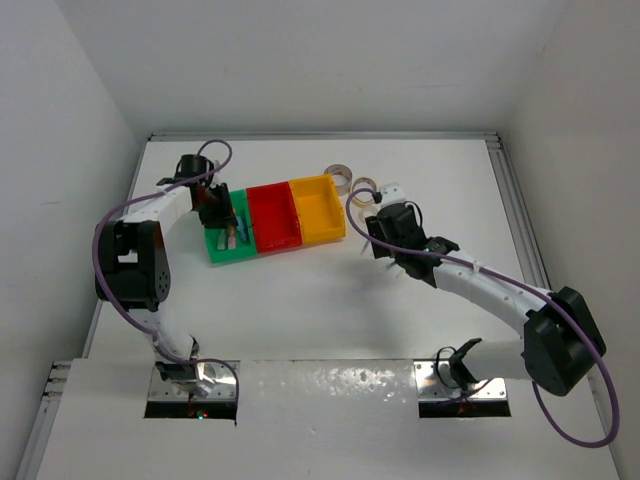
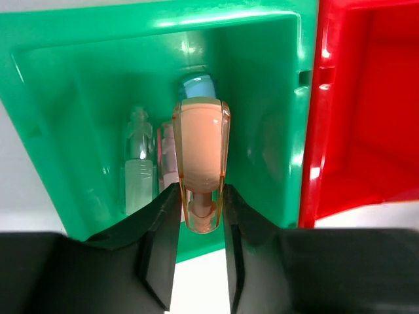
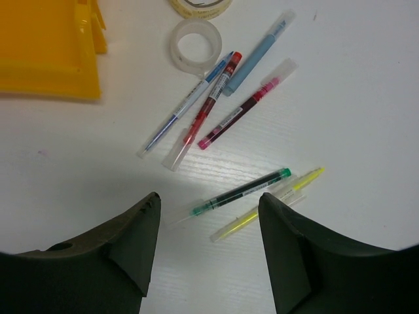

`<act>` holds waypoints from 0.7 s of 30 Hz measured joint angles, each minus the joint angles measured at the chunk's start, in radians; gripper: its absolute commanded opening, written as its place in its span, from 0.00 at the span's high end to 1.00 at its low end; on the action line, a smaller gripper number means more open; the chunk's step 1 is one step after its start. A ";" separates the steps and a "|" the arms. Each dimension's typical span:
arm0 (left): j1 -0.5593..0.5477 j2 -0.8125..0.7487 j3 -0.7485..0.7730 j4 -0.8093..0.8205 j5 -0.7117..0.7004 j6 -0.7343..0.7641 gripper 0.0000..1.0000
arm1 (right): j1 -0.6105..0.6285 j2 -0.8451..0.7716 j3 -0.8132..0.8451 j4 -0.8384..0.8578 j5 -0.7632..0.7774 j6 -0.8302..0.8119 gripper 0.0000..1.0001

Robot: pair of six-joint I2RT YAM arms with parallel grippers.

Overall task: Sort the stationery into containers
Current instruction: Place the stationery in the storage box.

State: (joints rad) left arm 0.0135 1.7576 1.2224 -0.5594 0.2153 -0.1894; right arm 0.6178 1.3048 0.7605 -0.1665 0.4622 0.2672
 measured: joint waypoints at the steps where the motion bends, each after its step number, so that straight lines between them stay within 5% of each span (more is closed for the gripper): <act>1: -0.003 0.004 0.000 0.001 -0.007 -0.002 0.64 | 0.000 0.000 0.000 0.000 0.000 0.002 0.36; 3: -0.013 0.005 0.000 0.002 -0.014 -0.004 0.54 | -0.001 0.000 0.000 0.000 0.002 0.005 0.32; 7: -0.023 0.005 0.005 0.000 -0.023 -0.010 0.53 | -0.015 0.000 0.000 0.000 0.002 0.010 0.28; 8: -0.025 0.005 0.017 -0.012 -0.026 -0.010 0.53 | -0.023 0.000 0.000 0.000 0.000 0.015 0.51; 11: -0.025 0.005 0.089 -0.031 -0.036 -0.005 0.84 | -0.063 0.002 0.012 -0.016 -0.019 0.037 1.00; 13: -0.025 0.003 0.145 -0.031 -0.040 -0.008 0.92 | -0.100 0.010 0.034 -0.030 -0.042 0.065 0.98; 15: -0.022 -0.001 0.203 -0.028 -0.039 0.001 0.92 | -0.143 0.021 0.056 -0.037 -0.077 0.105 0.71; 16: -0.019 -0.007 0.232 -0.029 -0.038 0.004 0.84 | -0.167 0.025 0.064 -0.039 -0.098 0.124 0.52; 17: -0.019 -0.013 0.261 -0.032 -0.035 0.014 0.78 | -0.196 0.027 0.069 -0.045 -0.119 0.137 0.47; 19: -0.015 -0.026 0.318 -0.042 -0.030 0.036 0.66 | -0.232 0.030 0.069 -0.052 -0.142 0.164 0.48; 20: -0.011 -0.032 0.346 -0.045 -0.024 0.053 0.64 | -0.252 0.033 0.069 -0.060 -0.155 0.179 0.71; 21: -0.006 -0.040 0.370 -0.047 -0.019 0.064 0.62 | -0.269 0.037 0.069 -0.069 -0.160 0.188 0.83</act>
State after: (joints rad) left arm 0.0078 1.7176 1.5921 -0.6067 0.1963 -0.1257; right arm 0.3489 1.3415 0.8295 -0.2359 0.3019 0.4553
